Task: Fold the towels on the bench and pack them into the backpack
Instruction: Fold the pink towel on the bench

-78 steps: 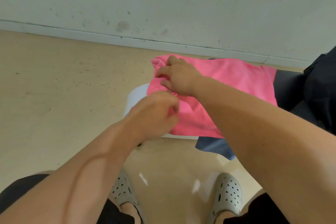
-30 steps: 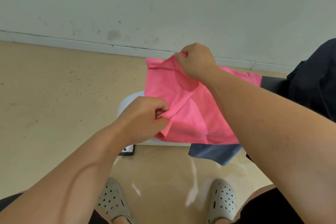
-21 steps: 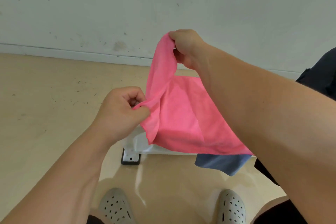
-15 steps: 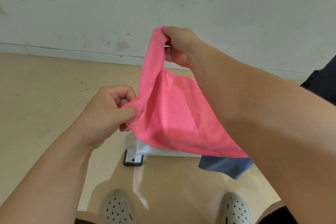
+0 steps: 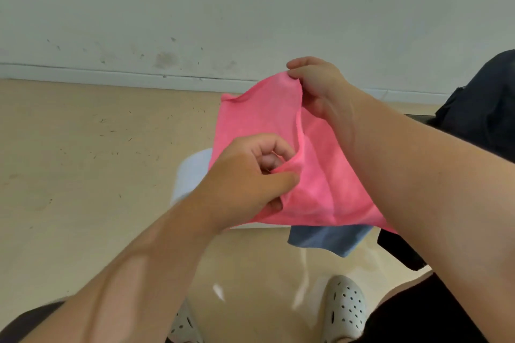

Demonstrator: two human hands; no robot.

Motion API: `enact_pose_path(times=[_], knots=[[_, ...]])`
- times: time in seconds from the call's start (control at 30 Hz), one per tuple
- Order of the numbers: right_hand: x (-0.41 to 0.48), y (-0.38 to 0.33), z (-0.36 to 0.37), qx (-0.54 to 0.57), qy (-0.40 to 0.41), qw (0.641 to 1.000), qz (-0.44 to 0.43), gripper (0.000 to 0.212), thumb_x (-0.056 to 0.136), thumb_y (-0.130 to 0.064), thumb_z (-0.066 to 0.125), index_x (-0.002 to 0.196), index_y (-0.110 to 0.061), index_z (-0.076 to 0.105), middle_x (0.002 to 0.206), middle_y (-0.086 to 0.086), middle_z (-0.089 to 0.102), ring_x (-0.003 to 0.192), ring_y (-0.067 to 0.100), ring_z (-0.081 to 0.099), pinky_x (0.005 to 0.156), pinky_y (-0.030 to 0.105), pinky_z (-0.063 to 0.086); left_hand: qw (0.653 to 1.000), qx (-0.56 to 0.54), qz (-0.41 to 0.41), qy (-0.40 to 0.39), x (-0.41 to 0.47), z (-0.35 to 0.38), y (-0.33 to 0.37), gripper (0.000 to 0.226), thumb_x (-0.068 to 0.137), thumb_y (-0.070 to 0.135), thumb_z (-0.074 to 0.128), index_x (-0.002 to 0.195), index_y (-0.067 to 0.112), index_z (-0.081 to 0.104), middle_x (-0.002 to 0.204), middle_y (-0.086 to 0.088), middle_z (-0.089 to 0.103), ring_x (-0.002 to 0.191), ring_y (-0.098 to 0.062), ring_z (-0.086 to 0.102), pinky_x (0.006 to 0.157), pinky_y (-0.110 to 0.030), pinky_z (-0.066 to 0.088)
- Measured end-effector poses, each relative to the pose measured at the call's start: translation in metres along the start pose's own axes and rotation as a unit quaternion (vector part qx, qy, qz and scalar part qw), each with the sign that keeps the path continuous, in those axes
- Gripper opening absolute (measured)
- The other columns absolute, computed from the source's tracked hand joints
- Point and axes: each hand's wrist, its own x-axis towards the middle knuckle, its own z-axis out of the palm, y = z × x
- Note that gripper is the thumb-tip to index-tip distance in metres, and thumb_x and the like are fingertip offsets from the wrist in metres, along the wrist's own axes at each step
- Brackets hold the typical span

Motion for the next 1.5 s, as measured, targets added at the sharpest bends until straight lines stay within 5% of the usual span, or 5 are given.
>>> enact_pose_path(times=[0.4, 0.63, 0.93, 1.27, 1.5], knots=[[-0.03, 0.047, -0.056, -0.341, -0.07, 0.937, -0.038, 0.071, 0.075, 0.009, 0.061, 0.142, -0.015, 0.053, 0.082, -0.001, 0.061, 0.059, 0.01, 0.055, 0.052, 0.019, 0.048, 0.965, 0.259, -0.001, 0.038, 0.031, 0.058, -0.047, 0.006, 0.085, 0.018, 0.074, 0.088, 0.023, 0.075, 0.055, 0.013, 0.054, 0.05, 0.0, 0.047, 0.054, -0.014, 0.036], [-0.017, 0.019, -0.07, -0.244, -0.001, 0.96, -0.135, 0.056, 0.08, 0.006, 0.051, 0.132, -0.013, 0.063, 0.088, -0.006, 0.064, 0.051, -0.004, 0.052, 0.047, 0.012, 0.039, 0.978, 0.185, 0.069, 0.073, 0.038, 0.075, -0.02, 0.01, 0.086, 0.012, 0.071, 0.084, 0.02, 0.077, 0.065, -0.004, 0.069, 0.056, -0.019, 0.058, 0.057, -0.025, 0.048], [-0.024, 0.042, -0.111, -0.491, 0.02, 0.865, -0.101, 0.061, 0.084, -0.019, 0.067, 0.143, -0.013, 0.052, 0.147, 0.008, 0.044, 0.128, 0.024, 0.05, 0.106, 0.027, 0.036, 0.958, 0.283, 0.032, 0.007, 0.044, 0.095, -0.038, 0.021, 0.088, 0.036, 0.072, 0.103, 0.022, 0.074, 0.075, 0.006, 0.067, 0.065, -0.002, 0.057, 0.071, -0.026, 0.051], [-0.089, 0.091, -0.133, -0.544, 0.065, 0.822, -0.154, 0.04, 0.085, -0.052, 0.065, 0.112, -0.024, 0.054, 0.091, -0.001, 0.058, 0.083, 0.024, 0.057, 0.069, 0.033, 0.04, 0.816, 0.529, -0.022, 0.232, 0.04, 0.004, -0.048, 0.031, 0.081, 0.044, 0.071, 0.101, 0.021, 0.063, 0.097, -0.002, 0.058, 0.088, -0.025, 0.057, 0.071, -0.033, 0.044], [-0.113, 0.094, -0.143, -0.518, -0.034, 0.835, -0.185, 0.01, 0.088, -0.023, 0.065, 0.097, -0.027, 0.067, 0.068, -0.016, 0.051, 0.072, 0.014, 0.051, 0.068, 0.03, 0.04, 0.791, 0.555, -0.089, 0.243, 0.015, 0.004, -0.061, 0.053, 0.077, 0.055, 0.07, 0.112, 0.017, 0.055, 0.109, -0.009, 0.051, 0.095, -0.034, 0.056, 0.081, -0.045, 0.051]])
